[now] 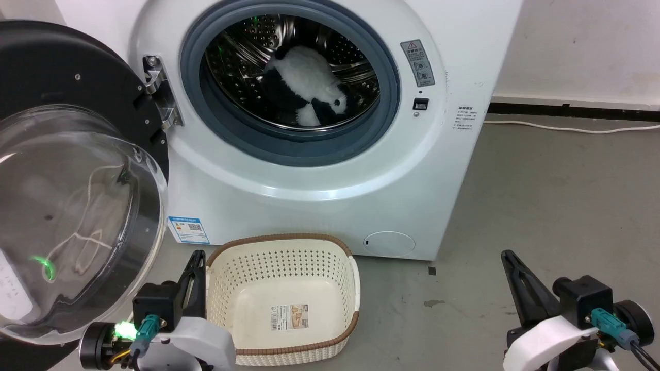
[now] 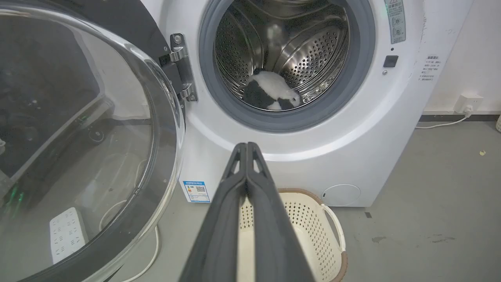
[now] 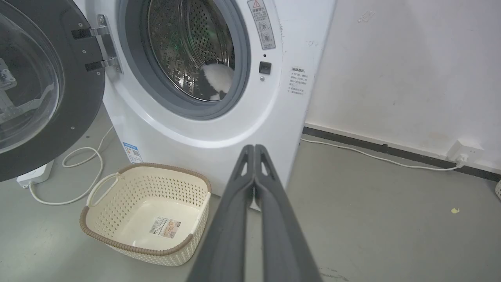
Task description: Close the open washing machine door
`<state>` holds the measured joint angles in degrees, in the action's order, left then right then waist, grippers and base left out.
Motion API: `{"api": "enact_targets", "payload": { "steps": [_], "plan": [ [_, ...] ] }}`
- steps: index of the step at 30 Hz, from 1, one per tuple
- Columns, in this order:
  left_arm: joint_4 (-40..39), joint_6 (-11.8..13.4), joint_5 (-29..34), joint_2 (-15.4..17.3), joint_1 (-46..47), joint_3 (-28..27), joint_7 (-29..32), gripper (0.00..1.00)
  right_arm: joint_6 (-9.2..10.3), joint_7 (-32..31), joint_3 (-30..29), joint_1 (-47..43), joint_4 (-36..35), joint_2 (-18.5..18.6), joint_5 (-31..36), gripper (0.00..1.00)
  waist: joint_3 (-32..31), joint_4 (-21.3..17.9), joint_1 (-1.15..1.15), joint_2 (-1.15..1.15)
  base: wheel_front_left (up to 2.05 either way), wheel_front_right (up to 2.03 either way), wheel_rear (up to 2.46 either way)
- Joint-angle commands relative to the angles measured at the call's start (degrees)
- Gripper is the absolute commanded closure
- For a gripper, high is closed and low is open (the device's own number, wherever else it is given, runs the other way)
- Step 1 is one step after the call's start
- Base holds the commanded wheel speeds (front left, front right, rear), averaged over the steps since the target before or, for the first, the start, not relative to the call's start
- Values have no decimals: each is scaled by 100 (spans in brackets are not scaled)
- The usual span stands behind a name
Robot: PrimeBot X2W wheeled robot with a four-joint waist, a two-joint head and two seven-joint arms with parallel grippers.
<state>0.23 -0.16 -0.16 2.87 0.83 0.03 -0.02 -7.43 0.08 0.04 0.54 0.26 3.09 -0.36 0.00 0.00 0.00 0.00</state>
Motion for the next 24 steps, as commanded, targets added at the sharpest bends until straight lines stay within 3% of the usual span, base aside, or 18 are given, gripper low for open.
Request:
{"api": "enact_targets", "payload": {
  "steps": [1,2,3,24],
  "plan": [
    [-23,16,16,0,-83,-3,2,100,-6,-8,-4,-54,-26,-22,36,100,0,0,0,0,0,0,0],
    [-23,16,16,0,-83,-3,2,100,-6,-8,-4,-54,-26,-22,36,100,0,0,0,0,0,0,0],
    [0,1,0,0,0,2,0,0,-1,0,-1,0,0,0,0,0,0,0,0,0,0,0,0],
    [25,45,8,36,15,191,-212,0,-1,211,-45,-67,15,-2,-73,0,-14,111,0,0,0,0,0]
  ]
}}
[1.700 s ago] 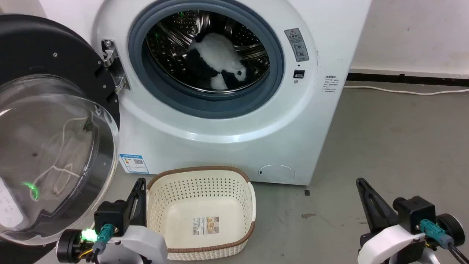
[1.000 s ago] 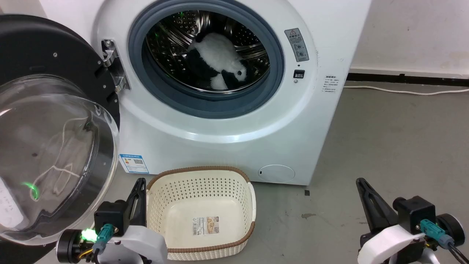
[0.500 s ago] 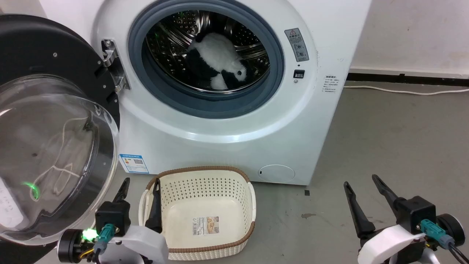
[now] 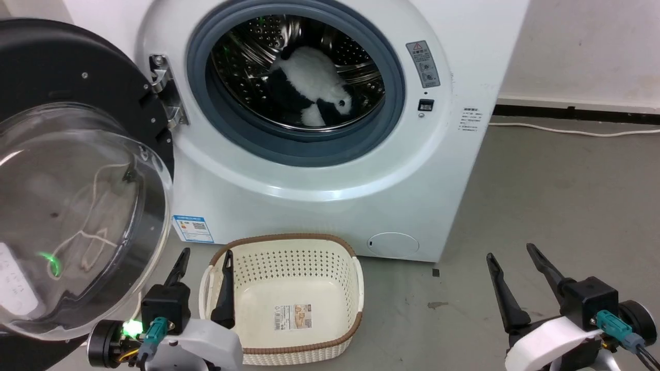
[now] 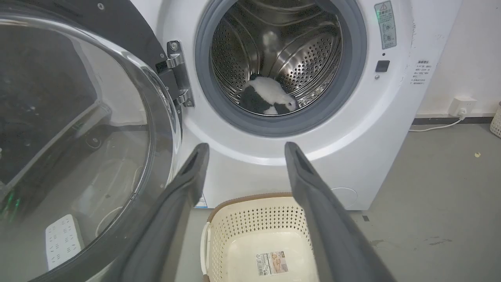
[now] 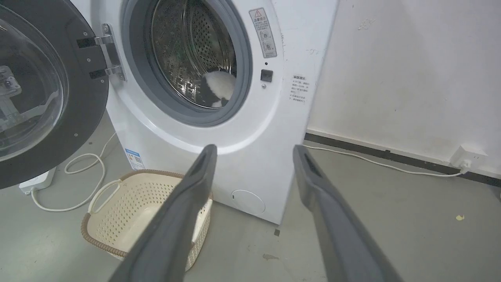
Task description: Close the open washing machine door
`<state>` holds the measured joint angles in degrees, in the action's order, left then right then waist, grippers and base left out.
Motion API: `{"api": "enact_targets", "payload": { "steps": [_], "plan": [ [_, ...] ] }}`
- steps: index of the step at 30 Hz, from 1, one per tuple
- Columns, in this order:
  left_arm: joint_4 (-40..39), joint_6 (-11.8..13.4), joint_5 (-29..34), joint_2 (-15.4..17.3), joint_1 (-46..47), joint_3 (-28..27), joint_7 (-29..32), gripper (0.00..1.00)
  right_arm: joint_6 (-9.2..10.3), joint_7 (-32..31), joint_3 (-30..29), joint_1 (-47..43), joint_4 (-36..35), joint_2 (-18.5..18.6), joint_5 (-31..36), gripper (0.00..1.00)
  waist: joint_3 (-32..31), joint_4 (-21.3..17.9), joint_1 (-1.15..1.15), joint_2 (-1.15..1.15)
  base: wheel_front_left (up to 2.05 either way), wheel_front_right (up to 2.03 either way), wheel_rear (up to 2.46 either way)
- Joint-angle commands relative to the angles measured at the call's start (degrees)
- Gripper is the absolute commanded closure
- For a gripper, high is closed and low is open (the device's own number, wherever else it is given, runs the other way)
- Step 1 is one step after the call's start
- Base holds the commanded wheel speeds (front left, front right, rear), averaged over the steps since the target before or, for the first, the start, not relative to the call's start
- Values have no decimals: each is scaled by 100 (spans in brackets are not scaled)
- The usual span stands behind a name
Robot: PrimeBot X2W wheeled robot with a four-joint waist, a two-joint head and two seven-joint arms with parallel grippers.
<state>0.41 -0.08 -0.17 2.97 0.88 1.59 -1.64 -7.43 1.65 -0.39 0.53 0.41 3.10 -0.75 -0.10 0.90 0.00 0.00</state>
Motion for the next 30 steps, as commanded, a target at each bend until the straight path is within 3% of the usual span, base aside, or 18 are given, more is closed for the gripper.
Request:
{"api": "enact_targets", "payload": {
  "steps": [1,30],
  "plan": [
    [6,42,7,31,7,41,-62,0,-1,66,4,-72,-2,-3,-38,0,-7,41,0,0,0,0,0],
    [-109,210,-12,171,-191,313,-409,0,-2,412,475,-52,266,81,-260,0,-35,1030,0,0,0,0,0]
  ]
}}
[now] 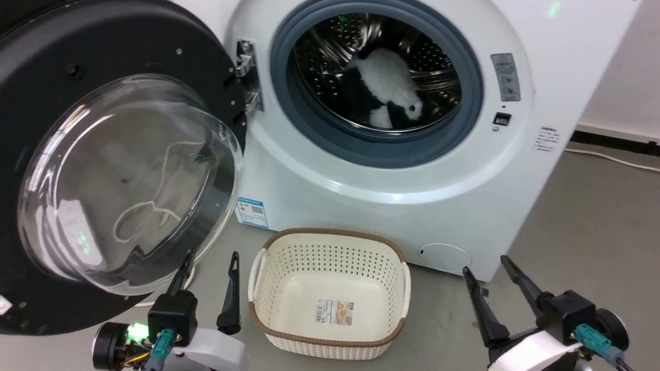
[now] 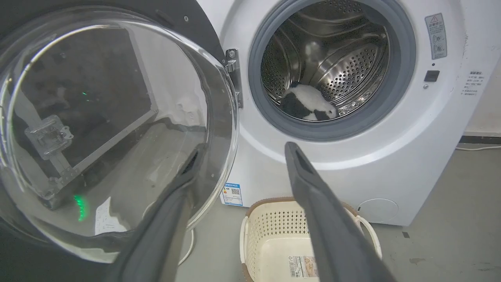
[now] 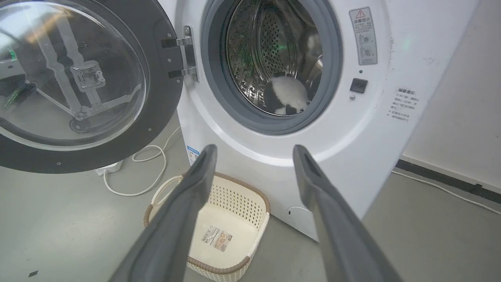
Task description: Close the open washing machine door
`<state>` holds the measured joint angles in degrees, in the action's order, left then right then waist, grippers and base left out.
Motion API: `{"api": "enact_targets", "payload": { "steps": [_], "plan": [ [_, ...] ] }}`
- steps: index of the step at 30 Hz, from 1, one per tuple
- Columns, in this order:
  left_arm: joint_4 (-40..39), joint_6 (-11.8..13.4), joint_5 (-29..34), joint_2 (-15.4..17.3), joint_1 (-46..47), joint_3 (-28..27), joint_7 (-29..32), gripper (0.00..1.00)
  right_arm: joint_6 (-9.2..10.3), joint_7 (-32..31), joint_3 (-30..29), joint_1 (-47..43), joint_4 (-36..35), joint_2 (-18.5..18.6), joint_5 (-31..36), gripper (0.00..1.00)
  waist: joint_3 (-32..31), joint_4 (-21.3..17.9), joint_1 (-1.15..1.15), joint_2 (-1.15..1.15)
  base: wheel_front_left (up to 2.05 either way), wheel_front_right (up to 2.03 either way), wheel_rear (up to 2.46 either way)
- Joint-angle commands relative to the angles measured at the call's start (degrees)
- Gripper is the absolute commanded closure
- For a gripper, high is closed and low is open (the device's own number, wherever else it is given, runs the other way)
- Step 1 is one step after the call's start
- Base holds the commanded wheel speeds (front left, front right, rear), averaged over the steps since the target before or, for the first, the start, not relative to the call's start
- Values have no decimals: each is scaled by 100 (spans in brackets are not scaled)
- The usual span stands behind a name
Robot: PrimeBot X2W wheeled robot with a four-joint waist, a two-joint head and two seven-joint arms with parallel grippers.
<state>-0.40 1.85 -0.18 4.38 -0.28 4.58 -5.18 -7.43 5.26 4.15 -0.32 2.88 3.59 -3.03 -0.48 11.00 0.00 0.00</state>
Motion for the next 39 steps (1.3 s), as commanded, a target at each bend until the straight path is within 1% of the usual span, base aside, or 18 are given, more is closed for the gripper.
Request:
{"api": "enact_targets", "payload": {
  "steps": [1,13,18,32,38,39],
  "plan": [
    [-32,24,-12,34,-82,23,-67,0,-2,63,49,45,30,43,-43,0,3,44,0,0,0,0,0],
    [17,81,-55,49,-113,140,-211,0,-3,206,265,39,119,84,-112,0,-52,291,0,0,0,0,0],
    [47,84,-52,77,-104,187,-271,0,-3,266,300,3,133,76,-140,0,-63,402,0,0,0,0,0],
    [-36,212,-80,95,-180,215,-438,0,-4,432,448,-29,191,87,-214,0,-79,728,0,0,0,0,0],
    [-50,218,-93,96,-186,263,-498,0,-4,492,488,-48,217,92,-234,0,-81,846,0,0,0,0,0],
    [-63,195,-106,103,-185,286,-521,98,-4,516,491,-68,221,91,-242,0,-80,895,0,0,0,0,0]
  ]
}}
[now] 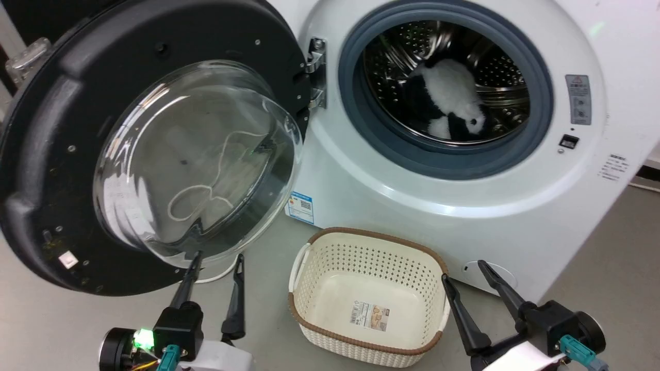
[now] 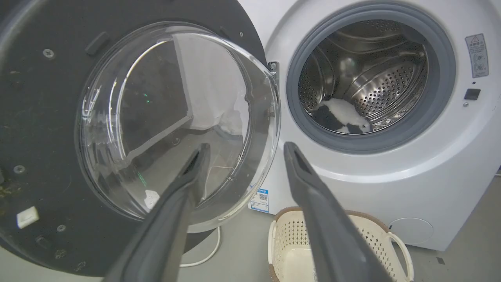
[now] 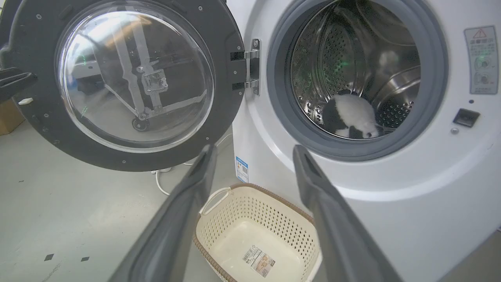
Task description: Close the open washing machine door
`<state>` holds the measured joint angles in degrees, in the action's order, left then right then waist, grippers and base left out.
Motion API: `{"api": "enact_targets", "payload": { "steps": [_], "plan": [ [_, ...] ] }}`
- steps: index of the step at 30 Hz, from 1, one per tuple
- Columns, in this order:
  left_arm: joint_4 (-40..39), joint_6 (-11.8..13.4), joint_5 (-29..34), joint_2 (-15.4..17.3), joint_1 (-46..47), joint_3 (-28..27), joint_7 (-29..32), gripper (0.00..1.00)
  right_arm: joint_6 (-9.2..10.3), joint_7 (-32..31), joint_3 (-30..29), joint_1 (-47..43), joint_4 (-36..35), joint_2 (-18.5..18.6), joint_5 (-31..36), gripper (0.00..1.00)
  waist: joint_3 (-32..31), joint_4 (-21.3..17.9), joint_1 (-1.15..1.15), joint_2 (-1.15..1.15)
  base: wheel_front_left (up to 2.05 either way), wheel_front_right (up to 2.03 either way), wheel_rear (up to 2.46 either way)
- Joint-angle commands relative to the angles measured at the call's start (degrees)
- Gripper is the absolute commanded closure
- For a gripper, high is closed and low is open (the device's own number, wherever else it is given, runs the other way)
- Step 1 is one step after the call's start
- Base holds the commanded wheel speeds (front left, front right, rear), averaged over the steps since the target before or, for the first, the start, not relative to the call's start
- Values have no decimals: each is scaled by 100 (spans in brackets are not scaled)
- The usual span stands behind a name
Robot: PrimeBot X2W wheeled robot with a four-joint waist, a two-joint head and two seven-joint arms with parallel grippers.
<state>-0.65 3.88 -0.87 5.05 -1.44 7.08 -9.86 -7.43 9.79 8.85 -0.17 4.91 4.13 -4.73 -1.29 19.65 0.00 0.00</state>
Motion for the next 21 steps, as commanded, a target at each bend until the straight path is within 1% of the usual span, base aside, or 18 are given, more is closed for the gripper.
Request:
{"api": "enact_targets", "payload": {
  "steps": [1,7,8,10,11,12,16,19,21],
  "plan": [
    [-50,-22,-38,46,-66,47,-65,100,-4,74,18,-97,18,36,-75,0,3,54,0,0,0,0,0],
    [-243,-42,-26,128,-9,36,-125,100,-4,134,14,-167,-27,33,-73,0,79,123,0,0,0,0,0],
    [-414,-41,-96,125,31,-33,-149,100,-4,157,25,-168,-41,51,-73,0,138,117,0,0,0,0,0],
    [-504,-50,-139,132,62,-86,-161,100,-4,169,33,-165,-46,66,-73,0,169,110,0,0,0,0,0],
    [-700,-90,-276,133,149,-250,-185,100,-4,193,57,-152,-50,106,-82,0,229,96,0,0,0,0,0],
    [-700,-90,-276,133,149,-250,-185,100,-4,193,57,-152,-50,106,-82,0,229,96,0,0,0,0,0],
    [-1059,-193,-493,209,406,-698,-233,100,-5,241,91,-90,-56,201,-111,0,371,56,0,0,0,0,0],
    [-1235,-288,-947,160,679,-1249,-269,100,-5,276,110,-38,-53,254,-140,0,460,23,0,0,0,0,0],
    [-1246,-393,-1233,217,926,-1659,-293,100,-5,300,151,-3,-49,289,-158,0,513,1,0,0,0,0,0]
  ]
}}
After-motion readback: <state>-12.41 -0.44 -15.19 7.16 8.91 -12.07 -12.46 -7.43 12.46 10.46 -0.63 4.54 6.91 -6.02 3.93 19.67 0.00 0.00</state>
